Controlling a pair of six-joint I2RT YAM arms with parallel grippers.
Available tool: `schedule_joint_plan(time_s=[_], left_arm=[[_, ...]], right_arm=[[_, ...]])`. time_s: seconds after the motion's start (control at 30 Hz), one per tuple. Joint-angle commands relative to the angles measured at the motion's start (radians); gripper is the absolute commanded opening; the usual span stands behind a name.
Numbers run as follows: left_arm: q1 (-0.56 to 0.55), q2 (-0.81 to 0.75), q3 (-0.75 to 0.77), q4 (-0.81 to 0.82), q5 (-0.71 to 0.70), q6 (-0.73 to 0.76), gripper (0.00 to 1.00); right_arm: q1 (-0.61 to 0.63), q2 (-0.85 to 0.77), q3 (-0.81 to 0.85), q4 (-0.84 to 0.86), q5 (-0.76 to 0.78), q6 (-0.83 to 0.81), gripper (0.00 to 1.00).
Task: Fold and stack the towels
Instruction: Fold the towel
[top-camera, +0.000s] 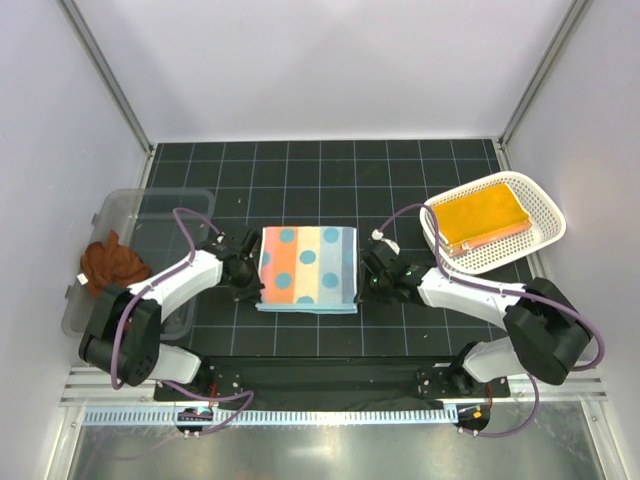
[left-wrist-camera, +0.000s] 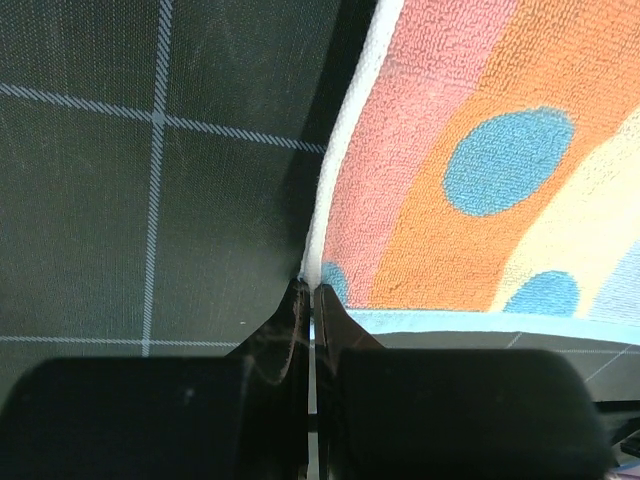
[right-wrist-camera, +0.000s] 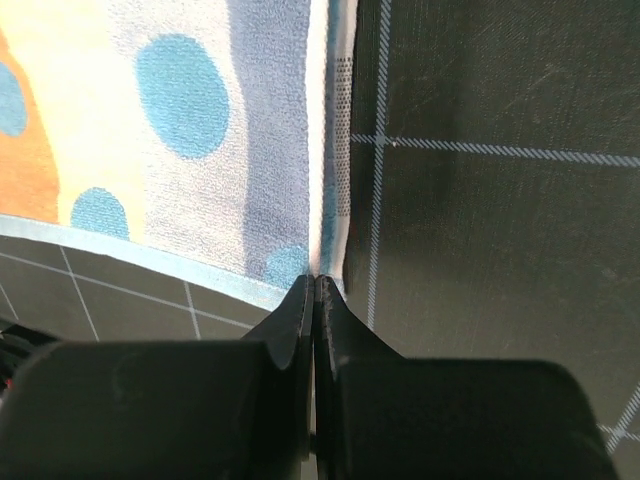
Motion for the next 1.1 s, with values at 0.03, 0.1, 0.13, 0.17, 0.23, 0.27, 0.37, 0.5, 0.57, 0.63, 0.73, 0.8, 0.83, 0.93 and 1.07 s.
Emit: schedule_joint_plan(time_s=[0.03,0.1,0.13,0.17,0.23,0.27,0.37,0.5,0.57,0.63,0.73,0.8,0.83,0.93,1.07], left_arm=[[0.000,0.006,0.000,0.025,-0.045,0.015,0.00],[-0.002,0.016,-0.006,0.026,-0.048,0.020,0.00],[-0.002,0.017,-0.007,0.023,-0.051,0.020,0.00],[0.000,0.019,-0.010,0.025,-0.054,0.020,0.00],[0.000,0.020,-0.010,0.025,-0.059,0.023,0.00],[0.000,0.020,-0.007,0.023,-0.060,0.023,0.00],[-0.002,0.020,0.023,0.005,-0.053,0.031,0.00],[-0.005,0.005,0.034,-0.009,-0.031,0.032,0.00],[-0.008,-0.012,0.017,-0.005,-0.028,0.026,0.00],[-0.006,-0.012,-0.013,0.023,-0.027,0.023,0.00],[-0.006,0.005,-0.044,0.061,0.018,0.014,0.00],[-0.009,0.014,-0.061,0.071,0.018,0.009,0.00],[-0.009,0.016,-0.064,0.075,0.015,0.009,0.00],[-0.009,0.003,-0.069,0.071,0.003,0.009,0.00],[-0.011,-0.020,-0.052,0.054,-0.002,0.009,0.00]], right_arm=[[0.003,0.017,-0.017,0.109,-0.013,0.021,0.01],[0.002,0.027,-0.023,0.115,-0.015,0.023,0.01],[0.003,0.027,-0.026,0.118,-0.018,0.026,0.01],[0.005,0.027,-0.031,0.129,-0.020,0.032,0.01],[0.005,0.021,-0.034,0.131,-0.018,0.034,0.01],[0.005,0.017,-0.031,0.122,-0.018,0.034,0.01],[0.007,0.001,0.014,0.062,-0.009,0.011,0.01],[0.005,-0.037,0.029,0.008,-0.004,0.001,0.01],[0.013,-0.061,0.014,0.005,-0.004,0.004,0.01],[0.017,-0.072,-0.017,0.011,-0.001,0.007,0.01],[0.022,-0.075,-0.072,0.057,-0.012,0.021,0.01],[0.028,-0.068,-0.101,0.091,-0.016,0.032,0.01],[0.030,-0.066,-0.107,0.100,-0.018,0.035,0.01],[0.031,-0.057,-0.126,0.118,-0.017,0.038,0.01],[0.031,-0.063,-0.117,0.120,-0.009,0.030,0.01]])
